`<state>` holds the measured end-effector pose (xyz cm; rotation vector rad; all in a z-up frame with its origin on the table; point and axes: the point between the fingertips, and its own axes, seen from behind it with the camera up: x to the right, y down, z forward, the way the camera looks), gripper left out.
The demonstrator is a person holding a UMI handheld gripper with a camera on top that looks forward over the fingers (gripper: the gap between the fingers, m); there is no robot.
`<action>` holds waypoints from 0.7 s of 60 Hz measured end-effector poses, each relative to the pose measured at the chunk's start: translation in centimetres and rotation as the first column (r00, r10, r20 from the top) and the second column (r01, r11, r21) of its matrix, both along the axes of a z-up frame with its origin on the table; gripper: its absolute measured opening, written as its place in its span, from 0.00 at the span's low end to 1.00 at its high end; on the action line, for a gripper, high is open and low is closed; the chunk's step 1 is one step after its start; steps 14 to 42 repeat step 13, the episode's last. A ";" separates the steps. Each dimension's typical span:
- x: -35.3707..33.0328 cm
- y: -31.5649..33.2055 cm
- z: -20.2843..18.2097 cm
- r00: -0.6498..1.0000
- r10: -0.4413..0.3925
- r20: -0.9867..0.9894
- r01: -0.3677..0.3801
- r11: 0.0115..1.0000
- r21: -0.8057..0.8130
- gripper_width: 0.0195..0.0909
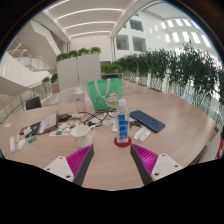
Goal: Pour water
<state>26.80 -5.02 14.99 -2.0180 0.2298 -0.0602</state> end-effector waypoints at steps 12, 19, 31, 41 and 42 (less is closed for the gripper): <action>-5.4 -6.9 3.2 0.999 -0.035 0.025 0.036 0.999 -0.035 0.89; -5.4 -7.6 3.6 0.999 -0.039 0.021 0.040 0.998 -0.037 0.89; -5.4 -7.6 3.6 0.999 -0.039 0.021 0.040 0.998 -0.037 0.89; -5.4 -7.6 3.6 0.999 -0.039 0.021 0.040 0.998 -0.037 0.89; -5.4 -7.6 3.6 0.999 -0.039 0.021 0.040 0.998 -0.037 0.89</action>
